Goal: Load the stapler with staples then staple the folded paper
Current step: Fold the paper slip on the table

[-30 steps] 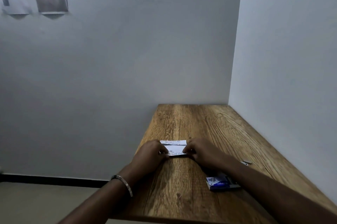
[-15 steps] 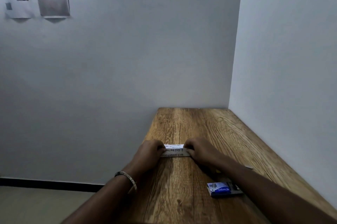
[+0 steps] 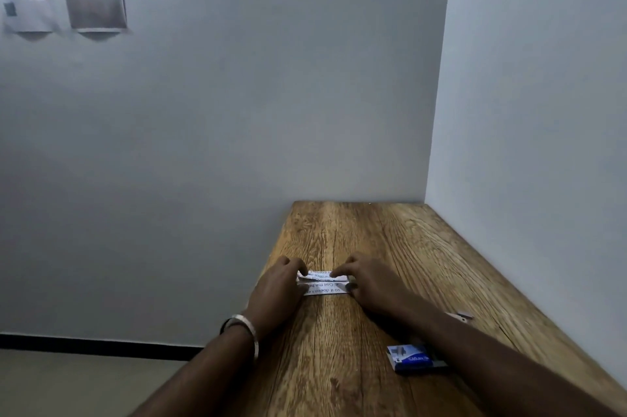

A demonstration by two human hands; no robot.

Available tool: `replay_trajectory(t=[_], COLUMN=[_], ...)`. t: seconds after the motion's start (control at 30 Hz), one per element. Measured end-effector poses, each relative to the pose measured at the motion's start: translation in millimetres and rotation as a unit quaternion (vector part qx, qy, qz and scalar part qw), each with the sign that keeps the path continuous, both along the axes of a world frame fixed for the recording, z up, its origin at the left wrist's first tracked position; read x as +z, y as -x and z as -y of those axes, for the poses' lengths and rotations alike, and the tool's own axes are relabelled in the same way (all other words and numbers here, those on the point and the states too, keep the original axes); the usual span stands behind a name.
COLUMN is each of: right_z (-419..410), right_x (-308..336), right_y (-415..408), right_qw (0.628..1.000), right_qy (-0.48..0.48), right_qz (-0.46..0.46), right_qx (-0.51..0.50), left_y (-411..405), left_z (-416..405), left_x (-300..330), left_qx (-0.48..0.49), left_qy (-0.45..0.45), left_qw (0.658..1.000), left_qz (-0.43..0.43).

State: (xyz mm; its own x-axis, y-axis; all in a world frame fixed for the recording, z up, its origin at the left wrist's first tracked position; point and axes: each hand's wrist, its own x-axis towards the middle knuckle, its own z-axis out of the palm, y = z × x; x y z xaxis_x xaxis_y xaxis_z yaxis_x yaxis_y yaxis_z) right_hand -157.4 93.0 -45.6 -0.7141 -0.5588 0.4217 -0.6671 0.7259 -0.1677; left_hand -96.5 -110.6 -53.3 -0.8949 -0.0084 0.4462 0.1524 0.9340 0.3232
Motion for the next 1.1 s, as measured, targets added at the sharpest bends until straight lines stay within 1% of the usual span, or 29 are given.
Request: replay_trajectory(t=[0.13, 0.2, 0.43, 0.53, 0.63, 0.9, 1.0, 1.1], right_z=[0.7, -0.1, -2.6, -1.1, -0.2, 2.2, 3.0, 3.8], right_x=[3.8, 4.1, 4.3, 8.7, 9.0, 7.2, 7.6, 7.0], right_y=[-5.5, -6.6, -4.7, -2.5, -2.2, -6.1, -8.3, -9.8], right_qw=[0.996, 0.994, 0.996, 0.994, 0.995, 0.997, 0.997, 0.997], right_qy=[-0.060, -0.073, -0.057, -0.073, -0.082, -0.071, -0.073, -0.067], right_qz=[-0.057, -0.066, 0.035, 0.044, 0.025, -0.010, -0.014, -0.013], right_qx=[0.037, 0.046, 0.053, 0.062, 0.060, 0.039, 0.035, 0.029], left_y=[-2.0, -2.5, -9.5, -10.8, -9.2, -6.8, -6.2, -5.2], left_z=[-3.5, -4.7, 1.1, 2.8, -0.5, -7.8, -10.0, -10.6], left_x=[-0.6, -0.9, 0.4, 3.2, 6.8, 28.8, 34.6, 35.6], left_qx=[0.001, -0.005, -0.001, 0.006, 0.025, 0.086, 0.102, 0.105], left_qy=[0.106, 0.127, 0.119, 0.050, -0.021, -0.094, -0.167, -0.291], left_qw=[0.992, 0.989, 0.993, 0.998, 0.996, 0.983, 0.966, 0.931], left_qz=[-0.061, -0.079, -0.013, 0.045, 0.080, 0.131, 0.170, 0.192])
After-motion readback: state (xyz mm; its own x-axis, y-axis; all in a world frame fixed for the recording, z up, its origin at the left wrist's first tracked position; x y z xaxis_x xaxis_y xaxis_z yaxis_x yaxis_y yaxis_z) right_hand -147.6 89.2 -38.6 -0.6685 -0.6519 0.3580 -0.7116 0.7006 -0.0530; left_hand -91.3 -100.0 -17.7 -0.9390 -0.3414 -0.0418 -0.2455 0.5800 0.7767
